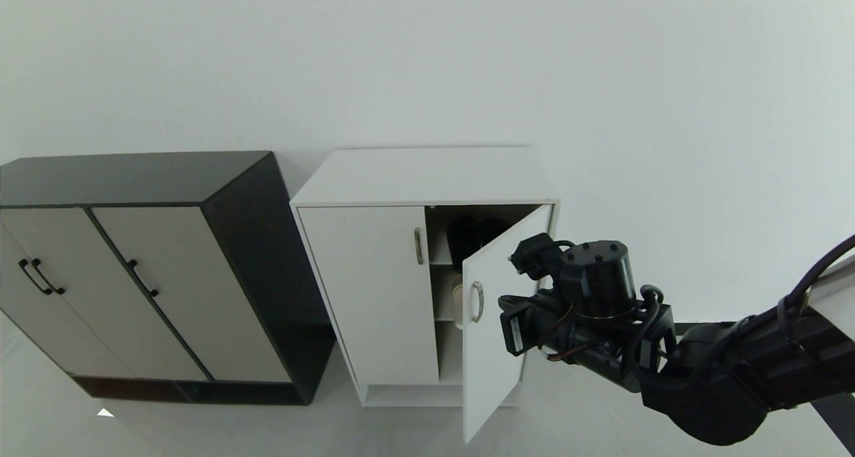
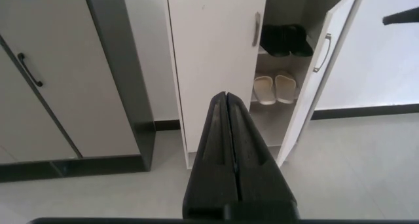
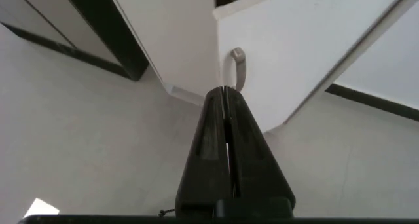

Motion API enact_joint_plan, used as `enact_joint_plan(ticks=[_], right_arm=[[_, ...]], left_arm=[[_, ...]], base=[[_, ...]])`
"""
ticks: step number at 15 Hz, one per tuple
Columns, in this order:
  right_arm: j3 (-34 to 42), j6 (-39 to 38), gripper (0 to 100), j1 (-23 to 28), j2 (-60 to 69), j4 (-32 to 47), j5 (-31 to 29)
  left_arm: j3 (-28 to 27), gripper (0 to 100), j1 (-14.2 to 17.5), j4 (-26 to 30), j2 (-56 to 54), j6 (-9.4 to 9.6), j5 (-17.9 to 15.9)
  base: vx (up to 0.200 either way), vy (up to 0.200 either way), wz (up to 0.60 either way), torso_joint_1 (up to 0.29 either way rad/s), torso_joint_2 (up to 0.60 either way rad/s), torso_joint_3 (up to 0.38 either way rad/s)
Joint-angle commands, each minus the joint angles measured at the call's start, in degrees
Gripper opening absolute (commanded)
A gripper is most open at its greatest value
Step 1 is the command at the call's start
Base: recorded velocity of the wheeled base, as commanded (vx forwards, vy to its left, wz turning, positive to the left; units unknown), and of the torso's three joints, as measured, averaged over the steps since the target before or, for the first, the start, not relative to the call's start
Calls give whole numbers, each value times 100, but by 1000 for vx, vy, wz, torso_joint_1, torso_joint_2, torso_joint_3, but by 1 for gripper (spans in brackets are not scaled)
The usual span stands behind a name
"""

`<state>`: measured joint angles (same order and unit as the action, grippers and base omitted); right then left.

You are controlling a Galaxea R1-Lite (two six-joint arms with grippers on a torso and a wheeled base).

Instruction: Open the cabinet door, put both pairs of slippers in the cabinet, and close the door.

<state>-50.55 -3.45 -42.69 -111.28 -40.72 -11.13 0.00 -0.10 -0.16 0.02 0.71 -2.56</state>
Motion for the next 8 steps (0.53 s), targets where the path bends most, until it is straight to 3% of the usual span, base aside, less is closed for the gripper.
enact_joint_plan(ticks=[1, 5, 8], right_arm=[[54, 2, 0, 24, -8, -6, 6], [46, 11, 0, 42, -8, -6, 6], [37, 11, 0, 42, -8, -6, 6]], left_arm=[[0, 0, 1, -2, -2, 8, 1], [0, 0, 1, -2, 6, 8, 1], [0, 0, 1, -2, 6, 0, 1]], base=[[200, 0, 0, -7, -2, 7], [200, 0, 0, 6, 4, 0], [0, 0, 0, 0, 0, 0]])
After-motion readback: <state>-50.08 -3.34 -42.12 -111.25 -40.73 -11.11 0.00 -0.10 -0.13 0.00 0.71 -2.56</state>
